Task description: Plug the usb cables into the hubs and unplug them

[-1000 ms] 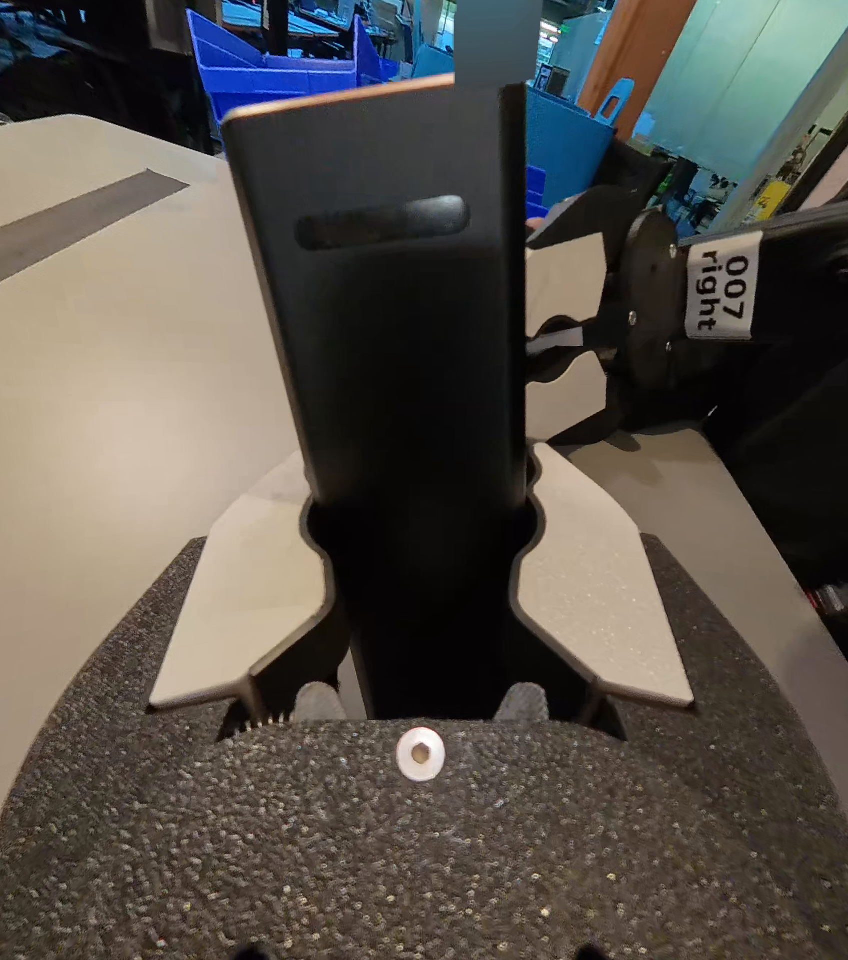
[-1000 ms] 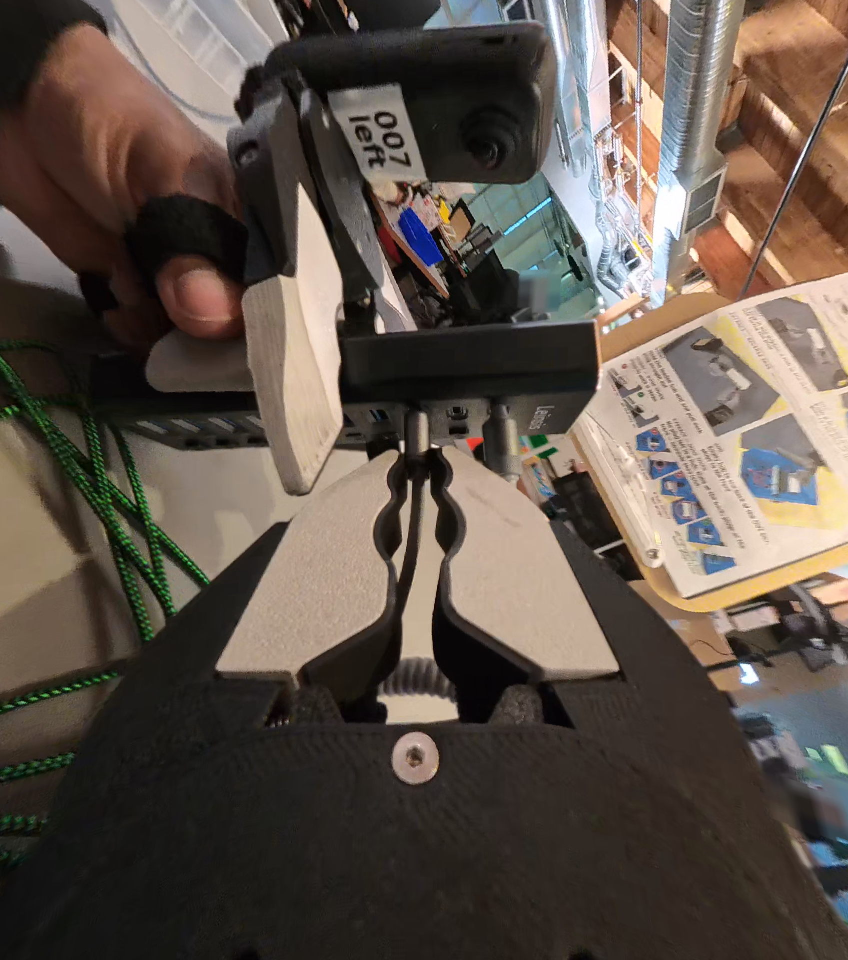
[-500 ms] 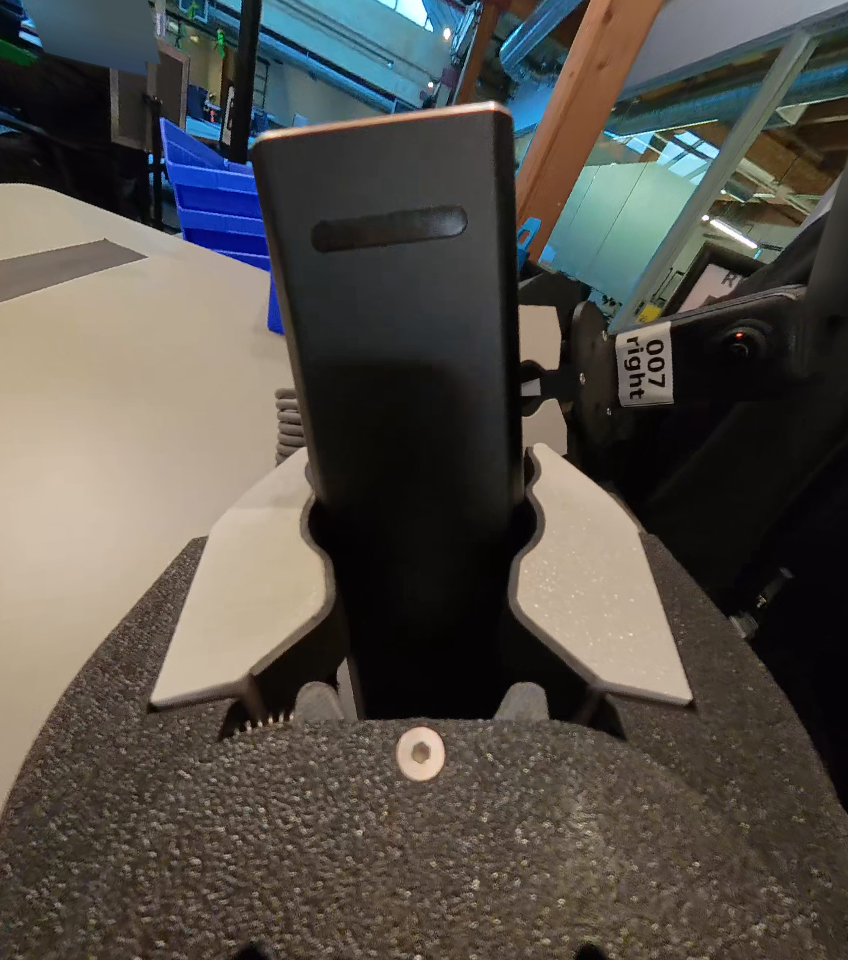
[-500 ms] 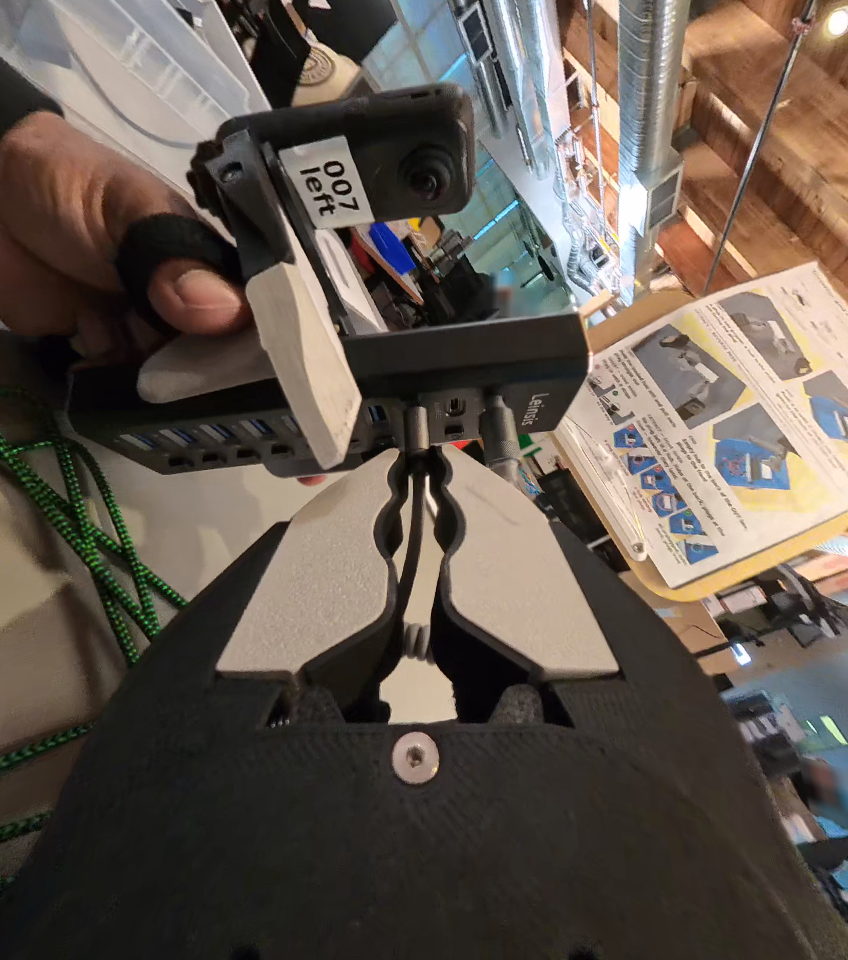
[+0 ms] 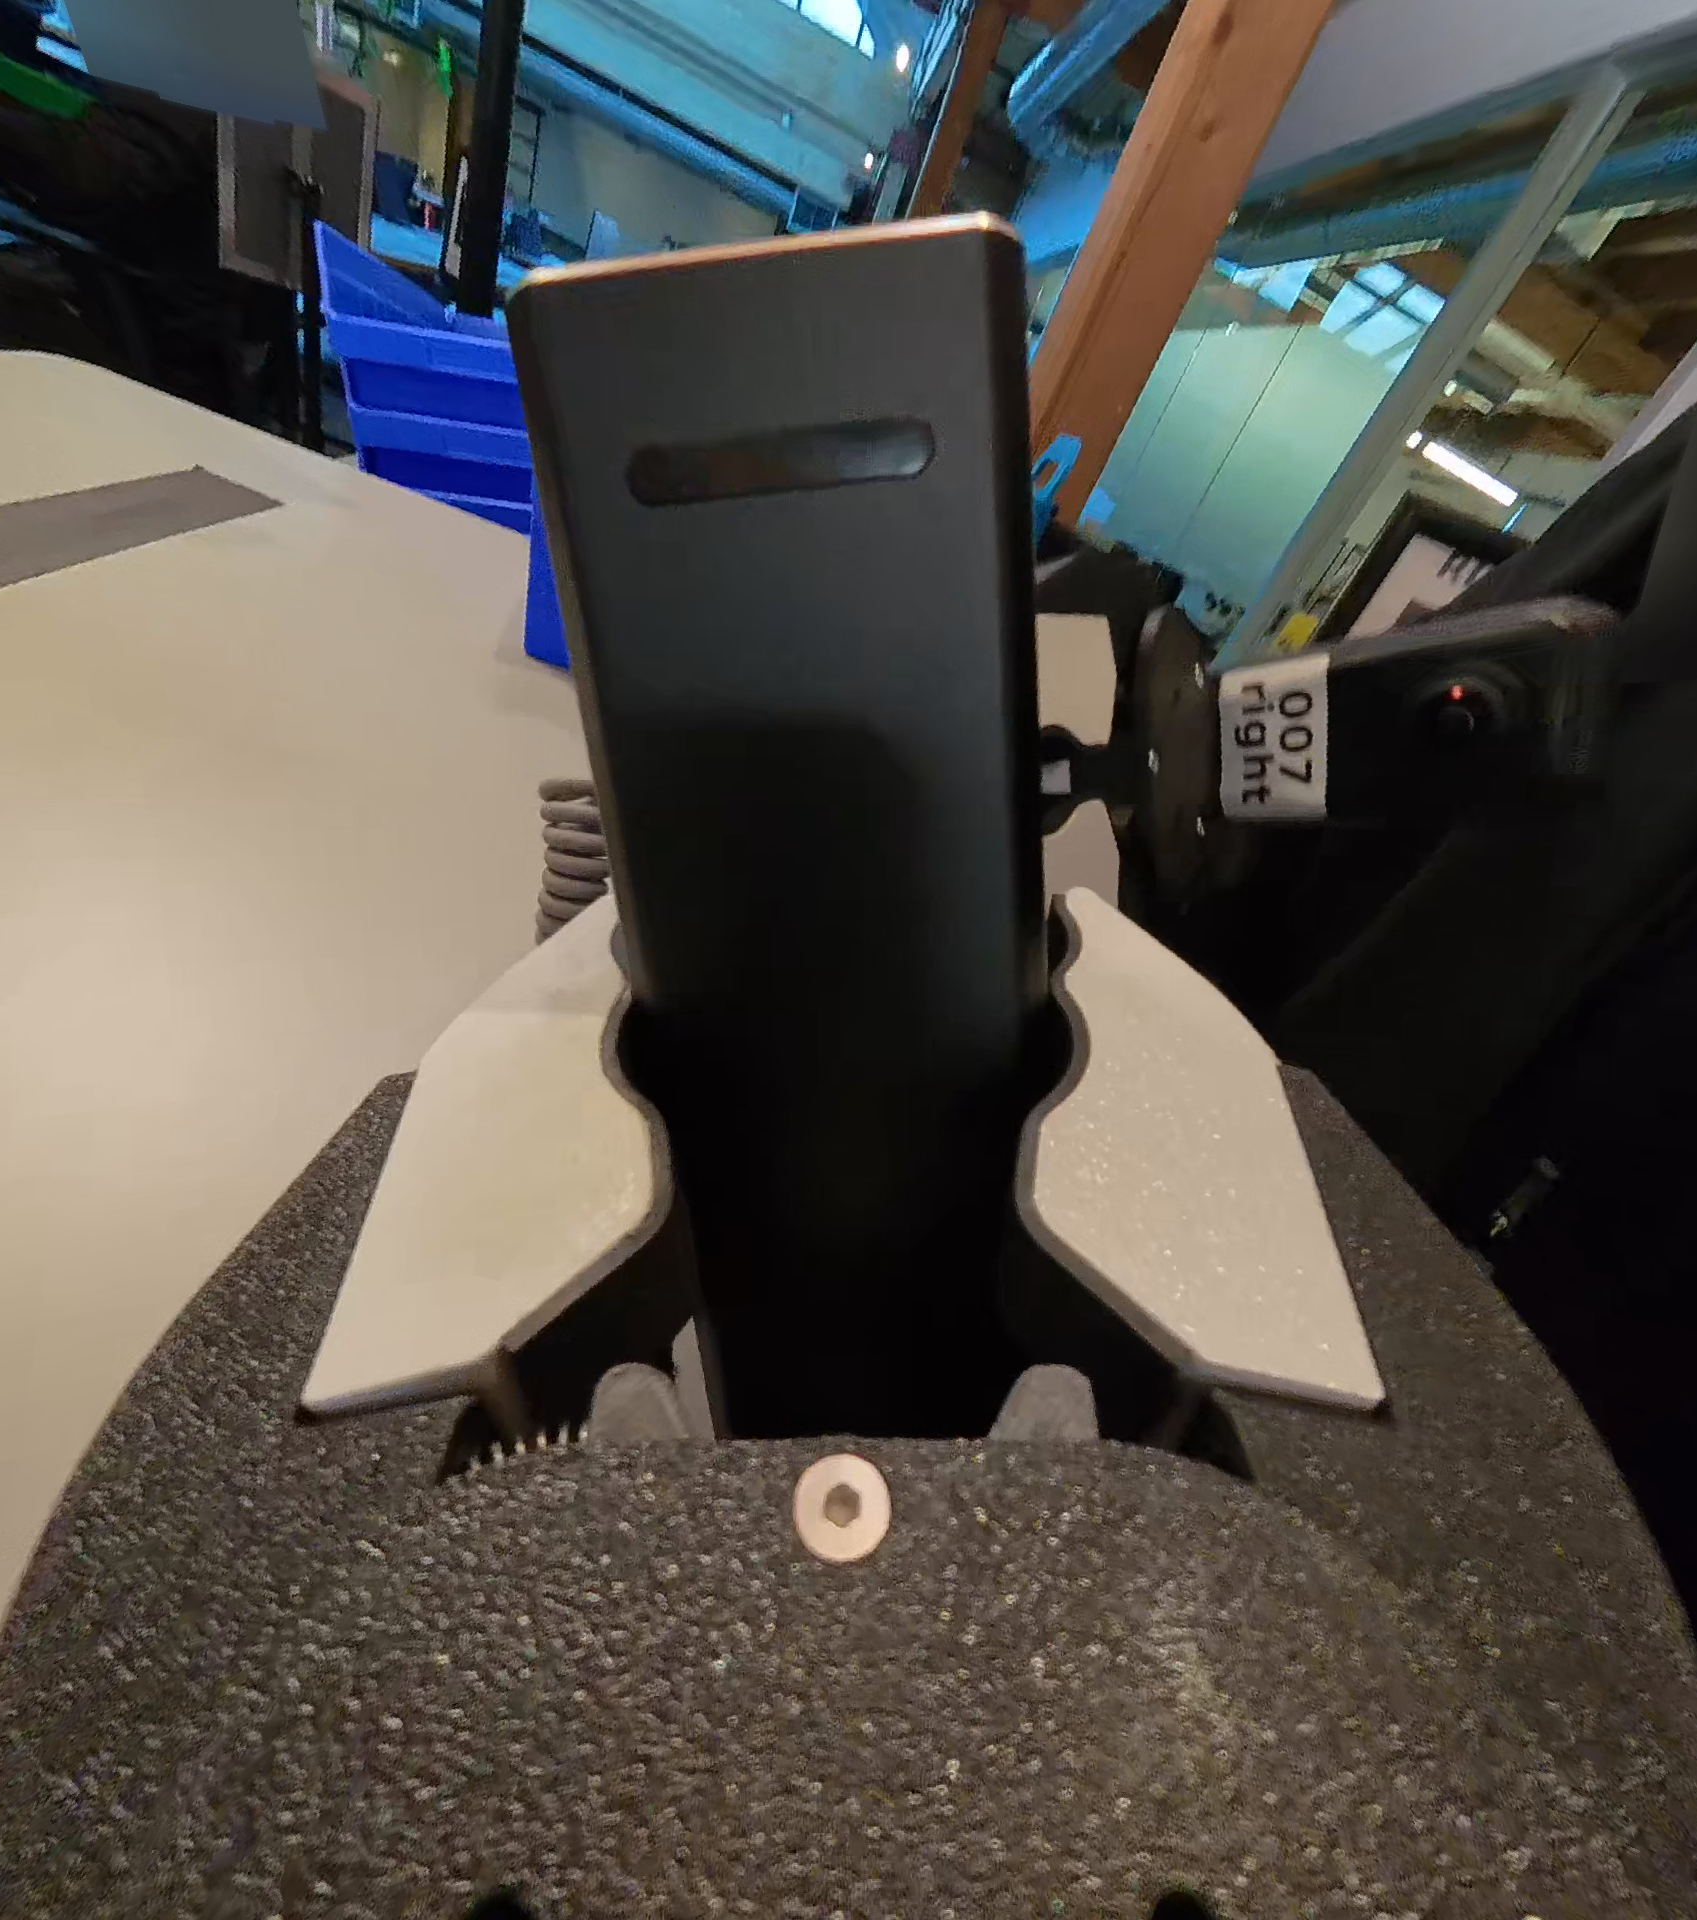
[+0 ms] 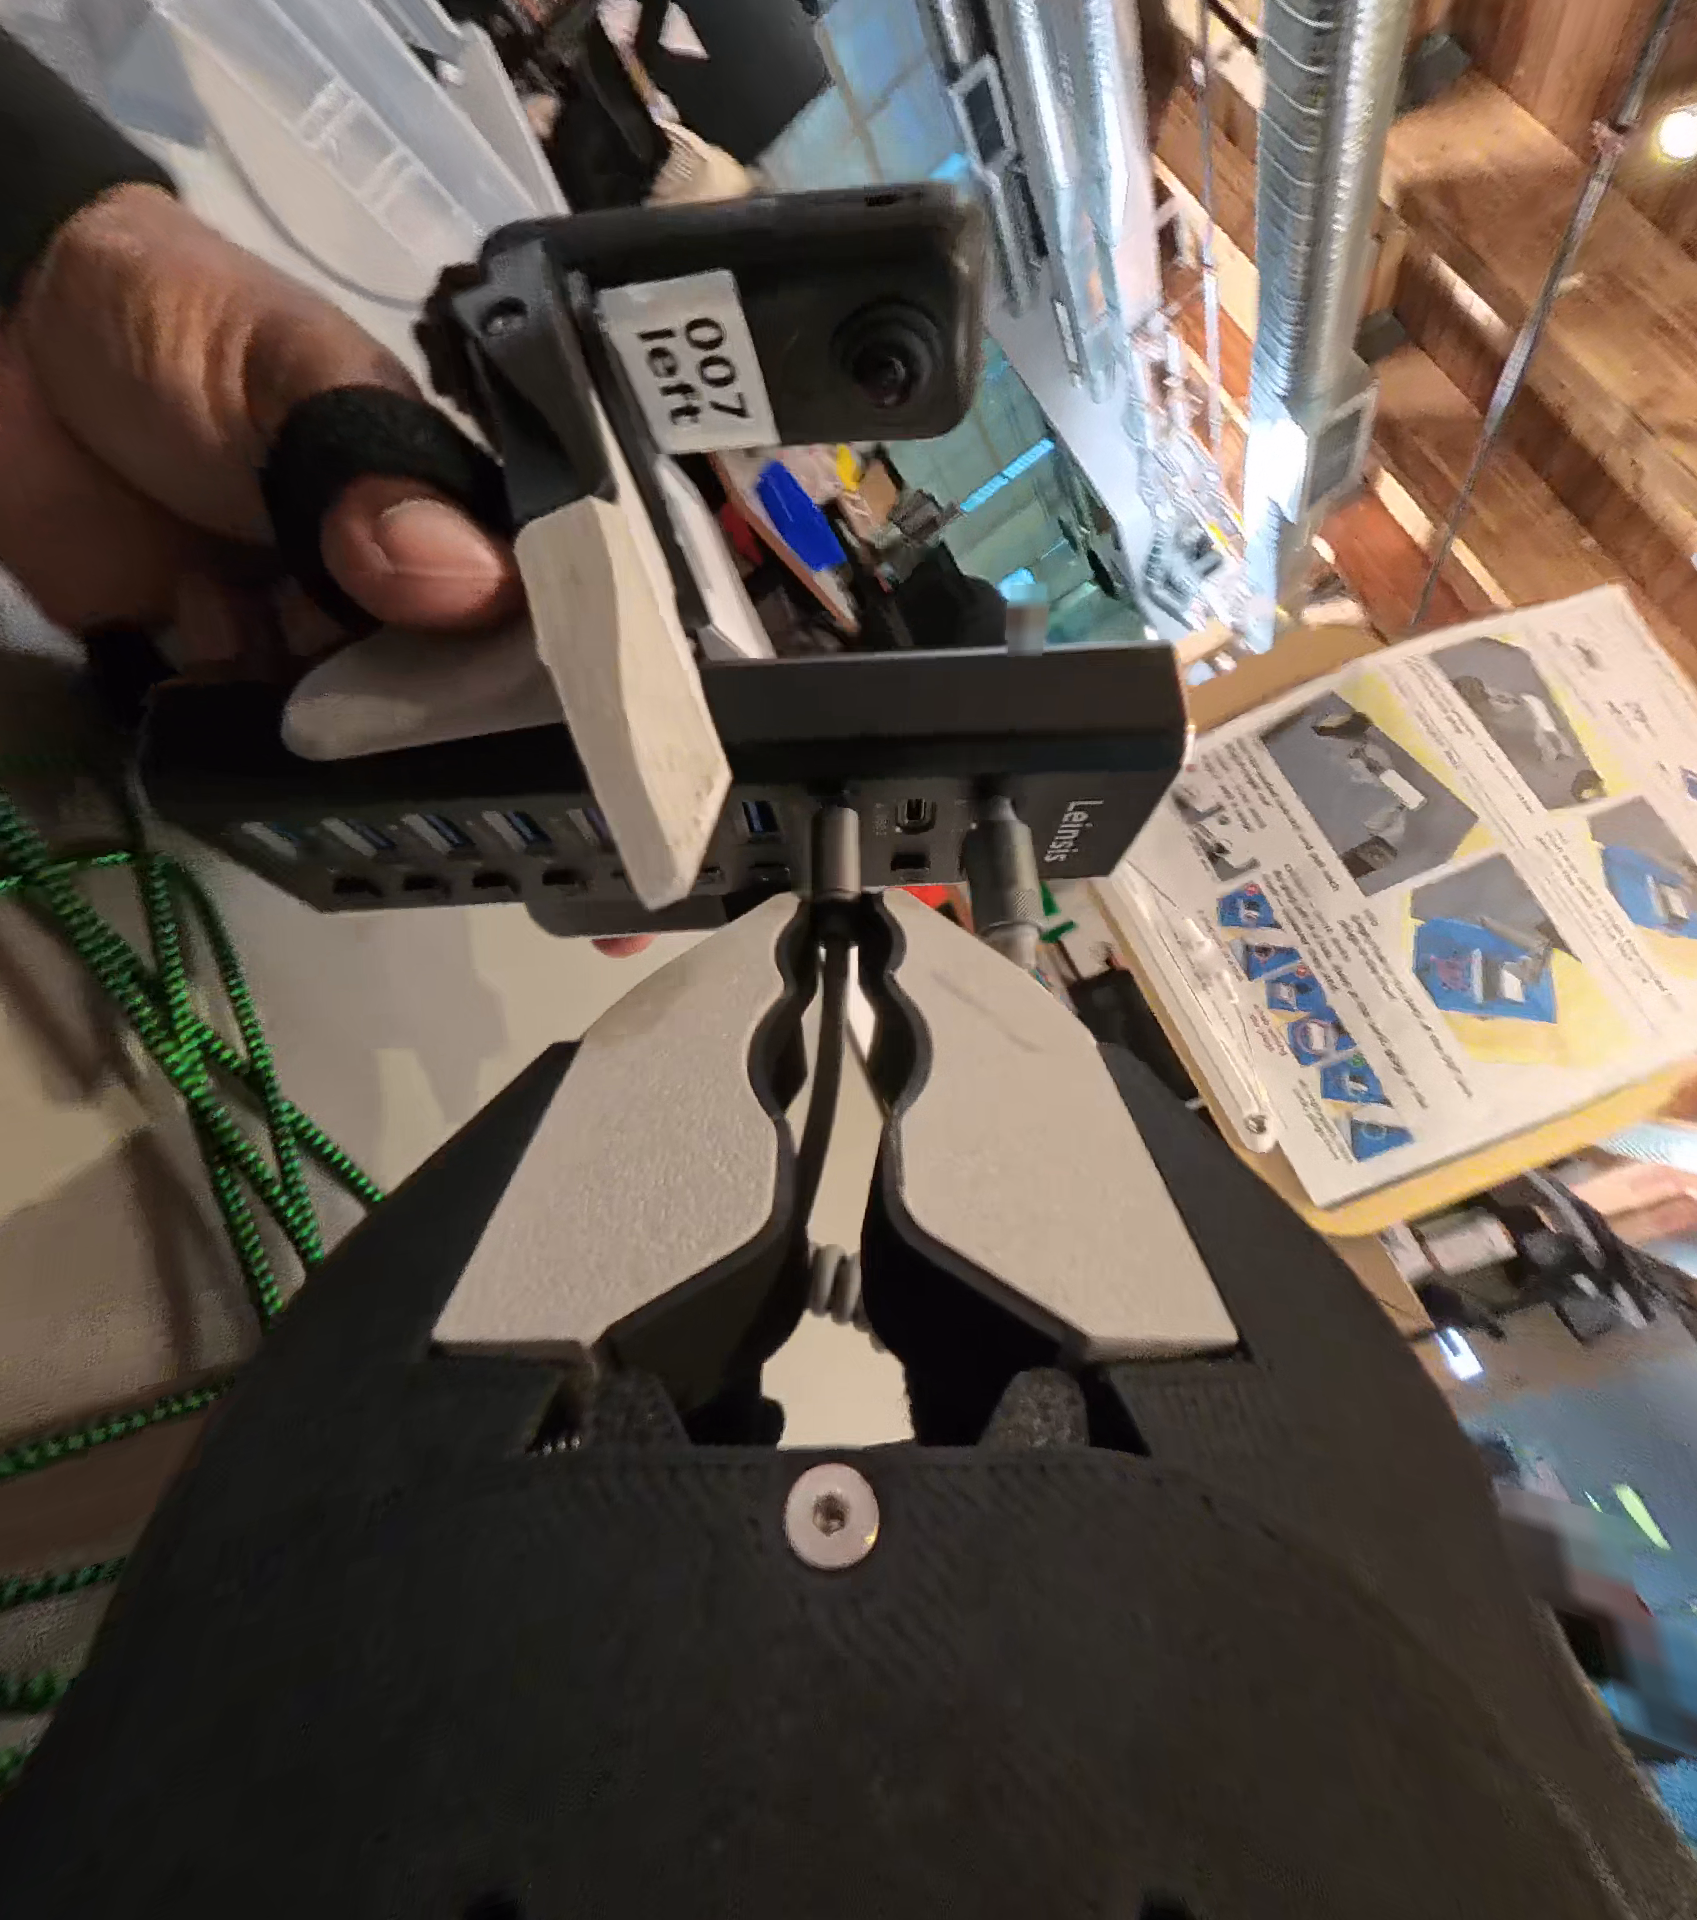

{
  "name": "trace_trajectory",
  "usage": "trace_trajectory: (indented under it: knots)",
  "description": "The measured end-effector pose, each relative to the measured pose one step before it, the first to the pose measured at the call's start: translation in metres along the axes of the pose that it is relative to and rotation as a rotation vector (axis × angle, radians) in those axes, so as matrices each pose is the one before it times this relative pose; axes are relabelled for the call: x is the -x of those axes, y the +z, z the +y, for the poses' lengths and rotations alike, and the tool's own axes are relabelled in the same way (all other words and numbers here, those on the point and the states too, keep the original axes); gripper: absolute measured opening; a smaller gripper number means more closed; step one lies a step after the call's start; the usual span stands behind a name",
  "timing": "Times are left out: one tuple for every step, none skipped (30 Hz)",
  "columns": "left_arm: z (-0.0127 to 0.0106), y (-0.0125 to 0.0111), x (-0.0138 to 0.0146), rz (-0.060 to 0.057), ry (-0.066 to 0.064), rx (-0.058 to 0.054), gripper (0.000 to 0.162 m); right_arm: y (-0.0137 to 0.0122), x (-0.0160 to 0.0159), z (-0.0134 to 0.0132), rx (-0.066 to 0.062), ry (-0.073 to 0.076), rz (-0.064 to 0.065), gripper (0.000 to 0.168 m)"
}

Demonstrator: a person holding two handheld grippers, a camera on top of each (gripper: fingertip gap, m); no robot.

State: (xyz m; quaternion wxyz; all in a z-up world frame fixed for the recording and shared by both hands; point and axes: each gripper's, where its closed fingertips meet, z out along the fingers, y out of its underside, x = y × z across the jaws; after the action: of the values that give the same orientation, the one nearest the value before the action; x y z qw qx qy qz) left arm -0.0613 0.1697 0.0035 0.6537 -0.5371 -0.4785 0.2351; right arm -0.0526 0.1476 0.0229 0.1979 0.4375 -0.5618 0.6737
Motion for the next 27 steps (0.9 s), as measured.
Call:
trace_trajectory:
  knots:
    - [-0.0008,-0.00047,0.0,0.0008,-0.0059,-0.0132,0.072,0.00042,-0.00071,-0.00112,0.0284,0.0027,0.0306,0.007]
    - [0.00081,-0.00101,-0.00181,0.0088,-0.002,0.002,0.072,-0.0003,0.00081,-0.00085,0.0191,-0.0039,0.0139,0.007]
    - [0.00102,-0.00051,-0.00136,-0.0049,0.0093,0.007,0.072,-0.00122,0.0011,-0.0016,-0.011,-0.022,-0.0052,0.007]
    - [0.00099,0.00049,-0.00071,-0.0085,0.0003,0.0097,0.072,-0.00096,0.00012,0.0002,-0.0222,-0.0203,-0.0187,0.007]
    - [0.00064,0.0008,-0.00113,0.0012,-0.004,0.0092,0.072,-0.00131,-0.00014,0.00059,-0.0305,-0.0047,-0.0241,0.007]
    - [-0.00029,0.00056,-0.00111,0.0017,0.0084,0.0009,0.072,-0.00088,-0.00035,0.00095,-0.0151,0.0063,-0.0137,0.007]
    - [-0.00028,-0.00053,-0.00171,0.0063,0.0156,0.0007,0.072,-0.00089,-0.00012,-0.00078,-0.0073,0.0103,-0.0044,0.007]
    - [-0.00201,-0.00202,-0.0006,0.0049,-0.0062,-0.0177,0.072,-0.0008,-0.00009,-0.0021,0.0092,-0.0072,0.0128,0.007]
    - [-0.00909,-0.01012,0.00193,0.0117,-0.0451,-0.0777,0.072,-0.00224,-0.00132,-0.0012,0.0246,-0.0246,0.026,0.007]
    - [-0.01942,-0.02208,0.00794,-0.0097,-0.0727,-0.1371,0.072,-0.00525,-0.00145,-0.00069,-0.0062,-0.0252,0.0031,0.007]
    - [-0.01964,-0.02441,0.00838,-0.0292,-0.037,-0.1071,0.072,-0.00532,-0.00668,0.00376,-0.0017,0.0027,0.0103,0.007]
    - [-0.00942,-0.01699,0.00411,-0.0292,0.023,-0.0194,0.072,-0.00316,-0.00959,0.00286,-0.0104,0.0307,0.015,0.007]
    - [-0.00173,-0.00744,0.00007,-0.0198,0.0426,0.0215,0.072,-0.0013,-0.00562,-0.00131,-0.022,0.0232,-0.0005,0.007]
    - [-0.00004,0.00029,-0.00305,0.0019,0.0265,0.0114,0.072,0.00143,0.00151,0.00011,0.0025,0.0059,-0.0196,0.007]
    - [-0.00009,0.00526,-0.00532,0.0251,0.0003,-0.0068,0.072,0.00268,0.0059,0.00082,0.0062,0.0021,-0.0166,0.007]
    - [0.00009,0.00694,-0.00454,0.0275,-0.0111,-0.0226,0.072,0.00327,0.009,0.00054,0.0065,0.0078,-0.0221,0.007]
    - [0.00248,0.0069,-0.00144,0.0141,-0.0177,-0.0152,0.072,0.00372,0.00827,0.00002,0.0101,0.0056,-0.0214,0.007]
    - [0.00455,0.00633,0.00143,0.0008,-0.026,-0.0033,0.072,0.00296,0.00595,-0.00133,0.0082,0.0028,-0.0165,0.007]
    - [0.00576,0.00591,0.00454,-0.0152,-0.0381,0.0045,0.072,0.00223,0.00497,-0.00206,0.0022,0.0057,-0.0208,0.007]
    - [0.00536,0.00501,0.00352,-0.0041,-0.0449,0.0043,0.072,0.00185,0.00365,-0.00063,0.0073,0.0099,-0.0146,0.007]
    - [0.00332,0.00393,0.00155,0.0116,-0.0446,-0.0085,0.072,0.00092,0.00288,-0.00062,0.003,0.0049,-0.0109,0.007]
    - [0.00182,0.00282,0.00103,0.0115,-0.0379,-0.011,0.072,0.00078,0.00215,0.00049,0.0108,-0.0021,-0.0092,0.007]
    - [0.00056,0.00168,0.00114,0.0045,-0.0249,-0.0099,0.072,0.0009,0.00195,0.00084,0.0112,-0.0028,-0.0101,0.007]
    - [0.00002,0.00121,0.00095,0.0022,-0.0152,-0.0079,0.072,0.00072,0.00214,0.00069,0.0082,0.0011,-0.0116,0.007]
    - [-0.00053,0.00063,0.00067,-0.0003,-0.0076,-0.0091,0.072,0.00086,0.0029,0.0001,0.004,-0.0002,-0.0129,0.007]
    - [-0.00103,0.00031,0.00019,-0.0002,-0.006,-0.0101,0.072,0.00129,0.00329,0.00058,0.0102,-0.0023,-0.0109,0.007]
    - [-0.00069,0.00023,-0.0004,0.0022,-0.0046,-0.0064,0.072,0.00141,0.00329,0.00014,0.0087,-0.009,-0.0078,0.007]
